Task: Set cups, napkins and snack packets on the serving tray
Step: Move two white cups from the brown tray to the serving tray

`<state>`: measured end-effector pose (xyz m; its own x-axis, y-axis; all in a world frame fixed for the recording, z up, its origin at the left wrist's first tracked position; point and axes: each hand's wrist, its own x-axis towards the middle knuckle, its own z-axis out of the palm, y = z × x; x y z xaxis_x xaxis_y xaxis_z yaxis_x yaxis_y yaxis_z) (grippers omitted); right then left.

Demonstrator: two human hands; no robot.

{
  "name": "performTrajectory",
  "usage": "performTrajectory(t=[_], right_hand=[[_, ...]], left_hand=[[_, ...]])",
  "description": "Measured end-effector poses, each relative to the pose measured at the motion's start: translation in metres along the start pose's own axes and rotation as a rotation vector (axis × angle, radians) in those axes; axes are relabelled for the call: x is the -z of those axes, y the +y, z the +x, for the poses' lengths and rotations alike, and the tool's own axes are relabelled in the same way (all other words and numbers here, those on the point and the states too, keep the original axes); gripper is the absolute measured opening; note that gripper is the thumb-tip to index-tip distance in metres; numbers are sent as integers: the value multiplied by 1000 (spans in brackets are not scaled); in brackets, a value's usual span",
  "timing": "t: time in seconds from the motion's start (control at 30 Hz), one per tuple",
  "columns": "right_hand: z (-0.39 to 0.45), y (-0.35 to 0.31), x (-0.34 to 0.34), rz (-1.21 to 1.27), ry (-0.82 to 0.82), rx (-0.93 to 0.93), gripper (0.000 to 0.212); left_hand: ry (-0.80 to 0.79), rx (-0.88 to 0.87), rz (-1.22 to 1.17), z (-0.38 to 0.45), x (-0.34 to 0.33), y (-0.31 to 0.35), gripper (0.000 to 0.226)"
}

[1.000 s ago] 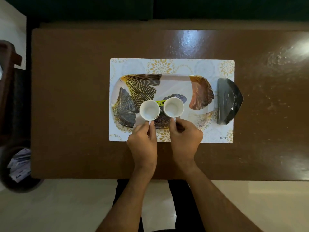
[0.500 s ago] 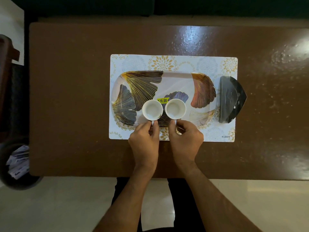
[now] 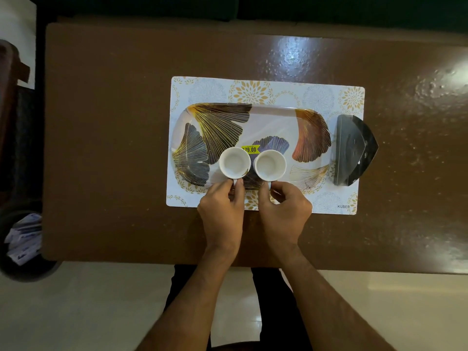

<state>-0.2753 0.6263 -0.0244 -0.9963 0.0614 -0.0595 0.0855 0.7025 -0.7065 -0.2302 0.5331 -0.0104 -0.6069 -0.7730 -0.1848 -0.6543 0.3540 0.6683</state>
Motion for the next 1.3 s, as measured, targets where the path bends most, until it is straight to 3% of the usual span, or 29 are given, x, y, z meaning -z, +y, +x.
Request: performTrajectory(t=[0.53,0.7,0.93,1.07,1.3], right_hand=[[-5,4,2,11,61,35,26],[-9,-3,11,-108,135,216,24],[-9,-47,-6,-225,-41,582,49],[-14,-91,-39,-276,-156,666,65],[-31,-171,-115,-358,-307,831,73]], left_hand=[[-32,-16,47,2,8,-5,26],[-6,-22,35,0,20,-10,26],[-2,-177,85,25,58,-40,42],[20,-237,199,57,102,-70,54],[27,-229,470,115,194,-143,67]])
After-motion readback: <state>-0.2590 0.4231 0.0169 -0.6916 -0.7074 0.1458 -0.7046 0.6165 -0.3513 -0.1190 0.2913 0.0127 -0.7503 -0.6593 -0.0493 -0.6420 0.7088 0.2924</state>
